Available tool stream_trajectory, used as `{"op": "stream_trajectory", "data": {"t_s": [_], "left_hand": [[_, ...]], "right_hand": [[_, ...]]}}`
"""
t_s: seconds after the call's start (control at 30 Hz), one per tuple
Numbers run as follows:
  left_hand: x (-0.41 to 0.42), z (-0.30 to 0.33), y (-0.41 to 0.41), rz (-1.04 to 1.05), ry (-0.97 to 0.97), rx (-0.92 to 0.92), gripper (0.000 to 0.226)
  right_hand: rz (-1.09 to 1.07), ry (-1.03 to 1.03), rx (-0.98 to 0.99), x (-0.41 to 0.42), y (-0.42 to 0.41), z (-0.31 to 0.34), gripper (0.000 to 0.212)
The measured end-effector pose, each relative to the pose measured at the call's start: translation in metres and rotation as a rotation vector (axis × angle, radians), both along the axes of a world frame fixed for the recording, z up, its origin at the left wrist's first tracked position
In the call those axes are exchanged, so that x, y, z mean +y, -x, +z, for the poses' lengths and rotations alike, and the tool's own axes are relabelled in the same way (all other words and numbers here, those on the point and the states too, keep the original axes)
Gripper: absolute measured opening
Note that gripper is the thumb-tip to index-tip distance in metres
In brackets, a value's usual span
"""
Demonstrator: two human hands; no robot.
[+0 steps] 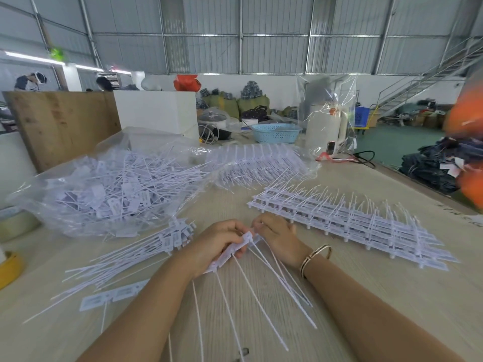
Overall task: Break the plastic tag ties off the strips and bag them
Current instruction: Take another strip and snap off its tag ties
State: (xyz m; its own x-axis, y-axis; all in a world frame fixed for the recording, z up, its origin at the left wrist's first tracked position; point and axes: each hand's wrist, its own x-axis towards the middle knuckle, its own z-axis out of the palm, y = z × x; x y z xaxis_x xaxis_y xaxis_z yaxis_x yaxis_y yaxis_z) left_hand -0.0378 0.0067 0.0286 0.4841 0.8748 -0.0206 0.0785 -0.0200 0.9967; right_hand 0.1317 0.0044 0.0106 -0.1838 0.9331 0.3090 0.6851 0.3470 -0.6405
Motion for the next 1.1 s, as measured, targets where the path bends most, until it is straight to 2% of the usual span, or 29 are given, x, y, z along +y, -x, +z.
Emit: {"op": "stream_trajectory", "data": {"t_s": [0.07, 0.13, 0.2, 0.33, 0.43, 0.53, 0.63, 0.73, 0.8, 0.93, 1.1], "left_hand": [[0.002, -0.004, -0.001, 0.054, -0.249, 0.26, 0.013], [0.001, -0.008, -0.002, 0.059, -0.45, 0.399, 0.02], [-0.002, -0.008, -0.004, 0.057, -0.525, 0.387, 0.029], [-0.002, -0.007, -0.008, 0.134, -0.64, 0.32, 0.042], [-0.003, -0.007, -0.009, 0.188, -0.693, 0.288, 0.047], [-0.004, -0.004, -0.009, 0.213, -0.725, 0.337, 0.034], [-0.002, 0.004, 0.001, 0.231, -0.782, 0.5, 0.01], [-0.001, 0.005, 0.011, 0.213, -0.688, 0.651, 0.032], [-0.002, 0.002, 0.008, 0.145, -0.611, 0.674, 0.041], [-0.001, -0.004, 0.006, 0.114, -0.497, 0.484, 0.042], [0.001, -0.009, 0.004, 0.078, -0.352, 0.377, 0.04]], "right_hand": [[0.004, 0.014, 0.037, 0.0, -0.001, -0.001, 0.028], [-0.012, 0.014, 0.201, -0.003, -0.003, 0.001, 0.03], [-0.013, -0.002, 0.332, -0.007, -0.003, 0.005, 0.025], [0.074, -0.059, 0.217, -0.012, -0.002, 0.01, 0.028], [0.129, -0.032, 0.202, -0.013, -0.003, 0.009, 0.019], [0.13, -0.015, 0.287, -0.011, -0.006, 0.006, 0.015], [0.115, -0.02, 0.473, -0.009, -0.009, 0.006, 0.013], [0.099, -0.004, 0.517, -0.007, -0.009, 0.005, 0.017], [0.094, 0.016, 0.551, -0.005, -0.009, 0.004, 0.024], [0.088, 0.072, 0.556, -0.006, -0.01, 0.003, 0.025], [0.198, 0.102, 0.386, -0.008, -0.007, 0.005, 0.016]]}}
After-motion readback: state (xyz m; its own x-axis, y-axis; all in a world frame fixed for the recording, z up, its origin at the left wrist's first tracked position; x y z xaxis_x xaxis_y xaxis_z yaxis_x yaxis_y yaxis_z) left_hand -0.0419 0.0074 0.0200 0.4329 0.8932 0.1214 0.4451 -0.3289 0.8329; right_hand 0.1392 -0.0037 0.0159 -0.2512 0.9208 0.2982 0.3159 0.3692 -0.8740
